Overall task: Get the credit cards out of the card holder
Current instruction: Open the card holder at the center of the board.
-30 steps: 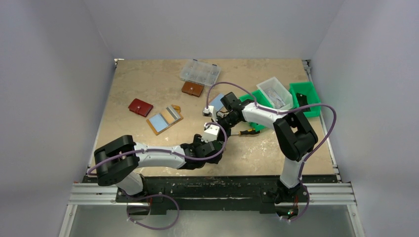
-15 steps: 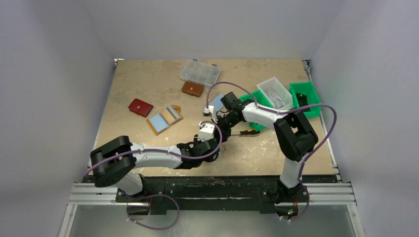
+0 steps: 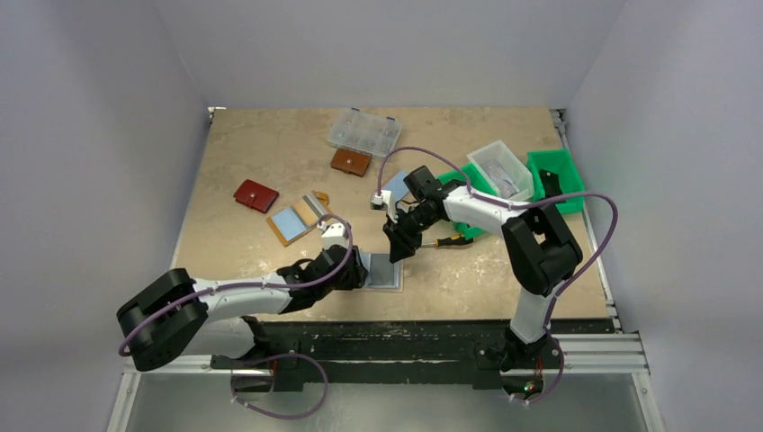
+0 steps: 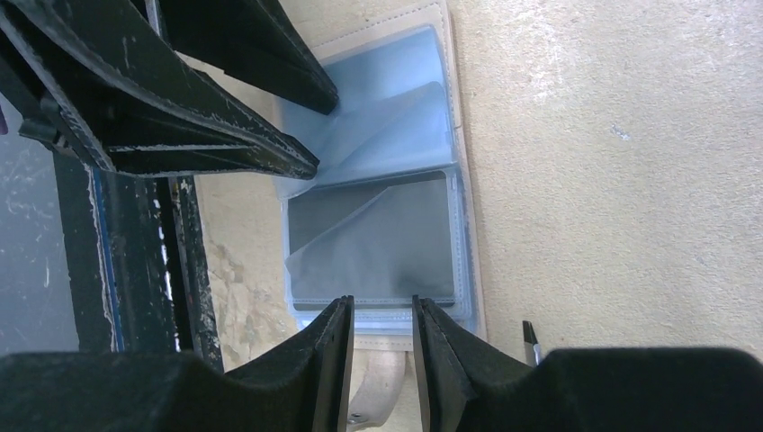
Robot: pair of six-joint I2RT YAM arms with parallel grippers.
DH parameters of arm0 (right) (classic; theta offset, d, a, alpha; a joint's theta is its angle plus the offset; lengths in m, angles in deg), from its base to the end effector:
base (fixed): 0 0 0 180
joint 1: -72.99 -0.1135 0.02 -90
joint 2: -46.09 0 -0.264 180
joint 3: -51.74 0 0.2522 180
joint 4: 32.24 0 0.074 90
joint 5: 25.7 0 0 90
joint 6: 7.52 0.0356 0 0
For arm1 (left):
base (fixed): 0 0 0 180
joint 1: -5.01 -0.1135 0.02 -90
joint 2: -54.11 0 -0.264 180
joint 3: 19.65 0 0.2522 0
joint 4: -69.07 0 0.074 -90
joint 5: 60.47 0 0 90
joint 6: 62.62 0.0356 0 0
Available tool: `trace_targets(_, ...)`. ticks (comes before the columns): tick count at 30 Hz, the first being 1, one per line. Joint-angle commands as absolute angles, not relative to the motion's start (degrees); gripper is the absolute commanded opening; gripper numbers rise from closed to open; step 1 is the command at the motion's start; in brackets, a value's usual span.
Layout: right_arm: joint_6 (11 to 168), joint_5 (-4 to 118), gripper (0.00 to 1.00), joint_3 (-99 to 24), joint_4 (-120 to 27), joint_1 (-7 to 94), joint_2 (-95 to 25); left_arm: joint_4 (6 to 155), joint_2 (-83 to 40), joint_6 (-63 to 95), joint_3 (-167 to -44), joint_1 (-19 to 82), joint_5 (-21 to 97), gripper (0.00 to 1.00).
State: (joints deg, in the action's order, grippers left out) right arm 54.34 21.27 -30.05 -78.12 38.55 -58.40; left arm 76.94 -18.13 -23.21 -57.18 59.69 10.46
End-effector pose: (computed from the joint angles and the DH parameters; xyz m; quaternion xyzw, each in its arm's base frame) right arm 0.2792 0.2209 0.1787 -0.5330 0.7458 0.3693 0.1528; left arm 0.1402 -0.1777 0.1485 -0.0343 0.9047 -0.2231 0.3612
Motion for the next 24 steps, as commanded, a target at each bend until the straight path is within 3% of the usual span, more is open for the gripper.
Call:
trace_targets(1,53.4,20.5,0.37,-31.4,-78.4,38.8,-56.0,76.3,-15.6,-26.2,-56.1,58.1,11.6,0.4)
trace_targets(8,53.1,20.6,0.37,-31.5,-78.7,38.8,-56.0,88.6,-10.1,-28.5,-58.2,57.6,2.6,0.42)
trace_targets(19,53.0,20.9,0.37,-31.5,-78.8,38.8,-56.7,75.3,3.7,-20.0,-56.0,57.7,17.2,0.72)
trace_targets(22,53.1,20.8,0.36,-31.5,-78.9,38.9,-56.7,69.3,2.0,-20.2,-55.2,57.7,22.1,0.74)
trace_targets(24,53.0,20.7,0.36,-31.5,-78.9,38.8,-56.4,67.5,-0.6,-20.5,-55.3,57.7,23.2,0.7)
